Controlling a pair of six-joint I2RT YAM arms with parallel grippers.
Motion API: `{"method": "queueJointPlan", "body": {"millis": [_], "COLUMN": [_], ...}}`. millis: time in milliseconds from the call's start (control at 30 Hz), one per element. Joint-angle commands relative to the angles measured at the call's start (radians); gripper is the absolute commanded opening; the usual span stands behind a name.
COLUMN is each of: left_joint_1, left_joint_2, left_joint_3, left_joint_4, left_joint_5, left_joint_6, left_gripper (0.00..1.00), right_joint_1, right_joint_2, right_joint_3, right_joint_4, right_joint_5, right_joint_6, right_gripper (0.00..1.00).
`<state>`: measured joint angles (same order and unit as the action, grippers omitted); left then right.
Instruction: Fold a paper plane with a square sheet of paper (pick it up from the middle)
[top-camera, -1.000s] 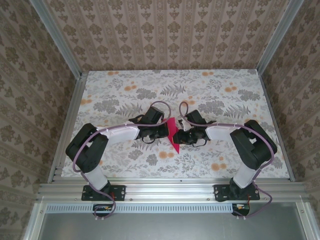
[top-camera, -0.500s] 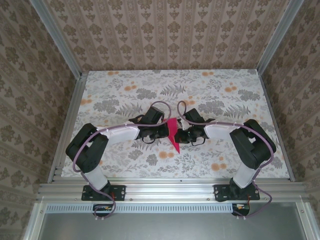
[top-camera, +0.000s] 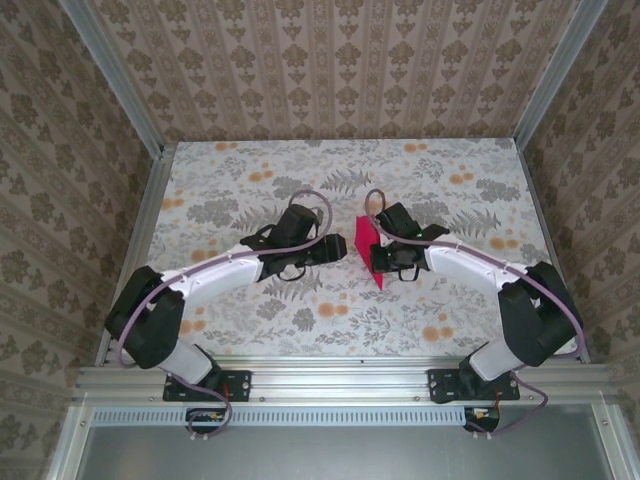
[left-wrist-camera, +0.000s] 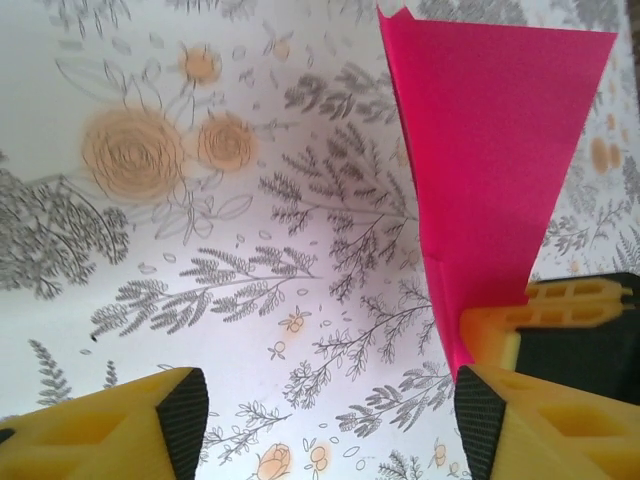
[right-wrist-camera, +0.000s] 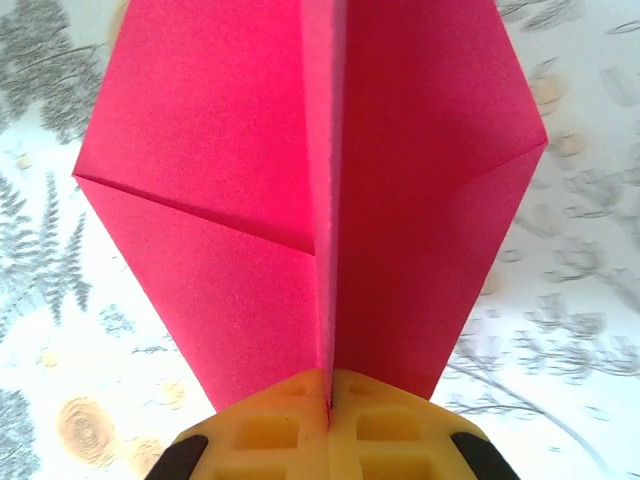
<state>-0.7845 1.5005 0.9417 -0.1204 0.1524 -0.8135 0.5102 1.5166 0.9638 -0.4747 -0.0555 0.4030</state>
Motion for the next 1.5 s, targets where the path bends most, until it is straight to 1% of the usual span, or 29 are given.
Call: {"method": "queueJointPlan", "body": {"millis": [0, 167, 233, 367, 833, 900, 1067, 1133, 1267, 1467], "left_joint_1": [-0.002, 0.002, 0.001, 0.003, 0.004, 0.004, 0.004, 0.004, 0.004, 0.004], "left_joint_2": [-0.043, -0.082, -0.096, -0.117, -0.112, -0.111, -0.11, -0.108, -0.108, -0.106], "left_joint_3": [-0.035, -0.077, -0.086, -0.096, -0.109, -0.109, -0.108, -0.106, -0.107, -0.106], "left_joint_4": [-0.058, -0.075, -0.089, -0.115, -0.109, -0.111, -0.113, -0.113, -0.116, -0.118], "left_joint_5": [-0.091, -0.159, -0.181, -0.204, -0.206, -0.206, -0.204, -0.199, -0.2, -0.201], "left_joint_6": [-0.001, -0.026, -0.03, -0.033, -0.055, -0.053, -0.05, -0.048, -0.048, -0.046], "left_gripper": [0.74, 0.75, 0.77, 0.78, 0.78, 0.79, 0.79, 0.79, 0.79, 0.79], "right_joint_1": [-0.015, -0.016, -0.016, -0.016, -0.016, -0.016, -0.016, -0.016, -0.016, -0.016], "right_joint_2": [0.042, 0.15, 0.179, 0.214, 0.293, 0.297, 0.294, 0.293, 0.304, 0.343], "right_joint_3": [0.065, 0.133, 0.145, 0.153, 0.107, 0.108, 0.132, 0.145, 0.145, 0.133], "right_joint_4": [-0.151, -0.189, -0.188, -0.177, -0.119, -0.124, -0.143, -0.154, -0.144, -0.125], "right_joint_5": [0.136, 0.133, 0.122, 0.113, 0.07, 0.069, 0.08, 0.086, 0.078, 0.048], "right_joint_6": [-0.05, -0.048, -0.043, -0.042, -0.01, -0.006, -0.012, -0.017, -0.016, 0.006], "right_gripper": [0.01, 0.02, 0.03, 0.05, 0.15, 0.19, 0.2, 0.19, 0.09, 0.05]}}
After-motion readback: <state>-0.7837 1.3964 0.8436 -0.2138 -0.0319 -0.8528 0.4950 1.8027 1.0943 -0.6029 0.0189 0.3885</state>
